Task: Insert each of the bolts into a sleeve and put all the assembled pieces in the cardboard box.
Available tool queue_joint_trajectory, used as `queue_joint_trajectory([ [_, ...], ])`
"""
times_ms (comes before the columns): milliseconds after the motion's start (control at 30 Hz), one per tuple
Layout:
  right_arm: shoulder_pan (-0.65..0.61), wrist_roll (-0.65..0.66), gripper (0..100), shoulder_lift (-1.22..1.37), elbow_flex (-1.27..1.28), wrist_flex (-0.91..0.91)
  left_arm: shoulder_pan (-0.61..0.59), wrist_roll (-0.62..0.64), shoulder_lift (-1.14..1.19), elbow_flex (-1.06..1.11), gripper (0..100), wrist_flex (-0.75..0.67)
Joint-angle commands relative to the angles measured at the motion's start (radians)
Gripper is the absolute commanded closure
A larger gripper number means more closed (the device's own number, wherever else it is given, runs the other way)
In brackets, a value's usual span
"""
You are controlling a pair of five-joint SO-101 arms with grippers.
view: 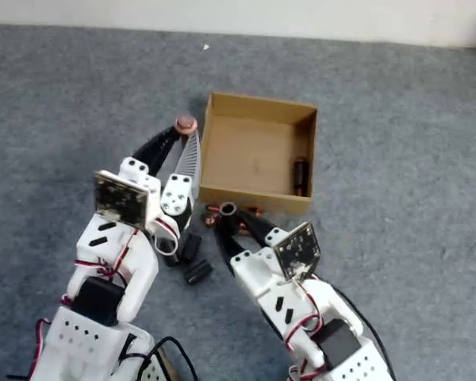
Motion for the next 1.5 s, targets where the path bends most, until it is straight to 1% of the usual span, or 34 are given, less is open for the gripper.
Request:
queue_joint_trajectory([
  [0,0.042,0.011,99.4,-0.015,0.061,-0.188,-0.012,0.115,-0.018,-0.137,99,0.003],
  [167,0.051,0.012,99.4,-0.015,0.117,-0.285,-0.002,0.235,-0.010,-0.234,99,0.133],
  [300,0.051,0.012,99.4,-0.015,0.122,-0.297,0.004,0.292,-0.010,-0.251,99,0.158],
  [467,0.050,0.072,99.4,-0.010,0.122,-0.292,0.081,0.290,-0.010,-0.257,99,0.160],
  [667,0.051,0.080,99.4,-0.008,0.122,-0.272,0.157,0.290,-0.010,-0.254,99,0.161],
  [833,0.051,0.080,99.4,-0.008,0.122,-0.262,0.196,0.290,-0.010,-0.255,99,0.163],
  [1000,0.053,0.080,99.4,-0.008,0.122,-0.262,0.245,0.287,-0.019,-0.257,99,0.229],
  [1100,0.053,0.080,99.4,-0.008,0.122,-0.262,0.275,0.229,-0.019,-0.255,99,0.245],
  [1167,0.053,0.080,99.4,-0.008,0.122,-0.262,0.285,0.204,-0.019,-0.252,99,0.261],
  [1267,0.053,0.080,99.4,-0.008,0.122,-0.255,0.283,0.203,-0.021,-0.263,99,0.269],
  [1467,0.053,0.080,99.4,-0.008,0.122,-0.255,0.275,0.198,-0.019,-0.355,99,0.273],
])
